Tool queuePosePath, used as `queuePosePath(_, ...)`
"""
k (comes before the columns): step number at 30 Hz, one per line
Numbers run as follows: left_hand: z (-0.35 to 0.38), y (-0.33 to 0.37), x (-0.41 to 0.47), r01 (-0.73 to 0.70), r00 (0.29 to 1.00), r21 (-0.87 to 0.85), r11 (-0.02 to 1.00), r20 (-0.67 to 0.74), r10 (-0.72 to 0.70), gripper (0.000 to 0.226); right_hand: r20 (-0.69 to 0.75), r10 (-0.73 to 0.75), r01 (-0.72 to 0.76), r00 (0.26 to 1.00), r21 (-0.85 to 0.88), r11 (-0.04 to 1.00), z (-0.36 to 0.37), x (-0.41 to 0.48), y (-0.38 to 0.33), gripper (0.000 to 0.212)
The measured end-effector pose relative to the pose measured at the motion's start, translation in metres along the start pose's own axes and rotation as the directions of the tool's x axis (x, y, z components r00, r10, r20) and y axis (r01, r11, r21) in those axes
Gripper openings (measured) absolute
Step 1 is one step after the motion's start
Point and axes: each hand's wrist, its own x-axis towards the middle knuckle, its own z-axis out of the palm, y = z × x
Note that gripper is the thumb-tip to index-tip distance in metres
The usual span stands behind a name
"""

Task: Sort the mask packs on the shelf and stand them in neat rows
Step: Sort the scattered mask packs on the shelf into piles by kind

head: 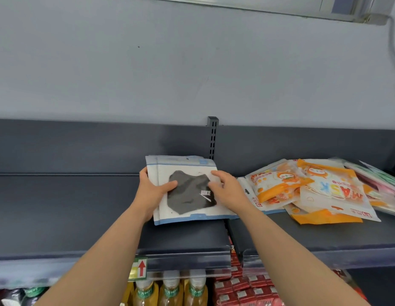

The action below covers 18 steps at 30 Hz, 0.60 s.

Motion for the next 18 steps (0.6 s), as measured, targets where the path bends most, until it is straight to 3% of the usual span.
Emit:
queuePosePath(3,-0.018,-0.001,0.005,0.039,0.995,-0.058,0.998,-0.090,-0.044,0.074,0.049,0.057,-0.050,0.997,-0.147,0.988,-0.021,-0.004,0.012,0.045)
queuePosePath(7,-0.025,-0.003,0.007,0.060,0.987,-0.065,0.996,-0.142,-0.069,0.072,0.155,0.240,-0.179,0.958,-0.329,0.927,-0.027,-0.013,0.024,0.068)
queuePosePath(9,-0.023,-0.004,0.006,0.059,0.987,-0.042,0.997,-0.144,-0.064,0.071,0.137,0.244,-0.175,0.960,-0.387,0.905,-0.022,-0.013,0.025,0.072)
queuePosePath(13,-0.020,-0.003,0.005,0.056,0.987,-0.032,0.998,-0.148,-0.060,0.070,0.097,0.165,-0.095,0.981,-0.502,0.860,-0.018,-0.012,0.020,0.027)
queuePosePath(18,-0.021,-0.003,0.002,0.054,0.987,-0.048,0.997,-0.152,-0.061,0.073,-0.044,0.128,-0.135,0.991,-0.307,0.942,-0.025,-0.013,0.012,0.016)
